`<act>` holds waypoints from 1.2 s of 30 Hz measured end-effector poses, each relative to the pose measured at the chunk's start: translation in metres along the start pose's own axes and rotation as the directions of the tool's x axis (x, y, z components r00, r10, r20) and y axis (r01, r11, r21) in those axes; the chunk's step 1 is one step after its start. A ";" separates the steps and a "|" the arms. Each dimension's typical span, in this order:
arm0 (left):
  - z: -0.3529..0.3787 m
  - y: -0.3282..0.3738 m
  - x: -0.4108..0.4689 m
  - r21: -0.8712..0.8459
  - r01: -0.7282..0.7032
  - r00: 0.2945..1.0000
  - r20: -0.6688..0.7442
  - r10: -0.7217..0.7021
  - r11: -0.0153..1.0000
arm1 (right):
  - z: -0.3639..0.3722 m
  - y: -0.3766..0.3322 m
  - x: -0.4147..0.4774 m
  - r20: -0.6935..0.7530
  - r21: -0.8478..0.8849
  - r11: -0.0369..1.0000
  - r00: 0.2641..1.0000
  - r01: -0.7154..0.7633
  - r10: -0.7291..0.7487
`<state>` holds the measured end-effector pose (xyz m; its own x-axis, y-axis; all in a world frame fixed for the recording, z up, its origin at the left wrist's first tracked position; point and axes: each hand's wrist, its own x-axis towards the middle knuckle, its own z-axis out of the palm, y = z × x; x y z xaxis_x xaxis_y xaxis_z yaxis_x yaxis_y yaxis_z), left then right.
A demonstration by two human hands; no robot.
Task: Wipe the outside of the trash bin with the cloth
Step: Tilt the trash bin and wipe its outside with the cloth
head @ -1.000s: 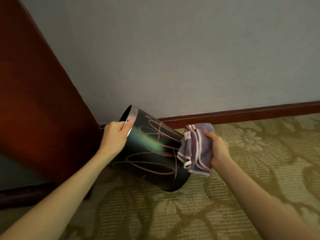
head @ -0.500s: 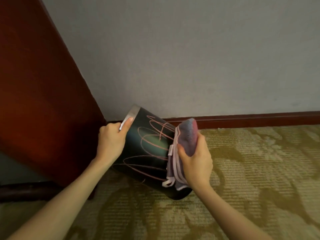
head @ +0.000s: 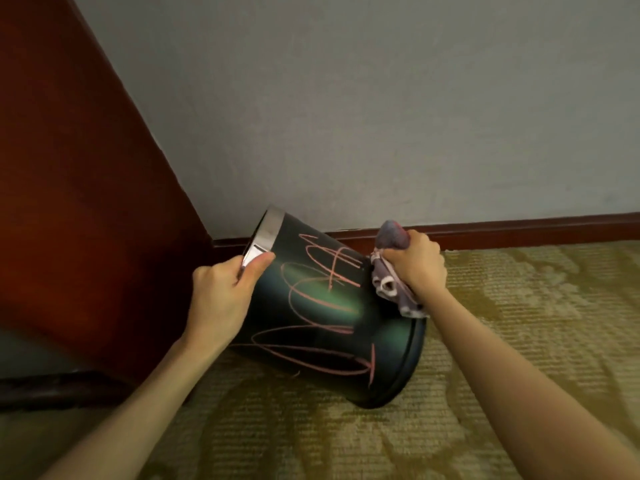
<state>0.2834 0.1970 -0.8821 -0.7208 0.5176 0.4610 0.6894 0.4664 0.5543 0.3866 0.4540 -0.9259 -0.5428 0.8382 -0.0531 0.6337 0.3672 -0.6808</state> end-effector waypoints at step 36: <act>0.021 0.036 0.019 0.191 -0.036 0.999 -0.003 0.037 0.981 | 0.002 0.002 0.004 -0.086 0.120 0.986 0.988 -0.119 0.130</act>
<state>0.2961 0.2387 -0.8686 -0.6951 0.5326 0.4830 0.7158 0.5758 0.3951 0.3848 0.4576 -0.9290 -0.4063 0.9104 -0.0781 0.6232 0.2136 -0.7524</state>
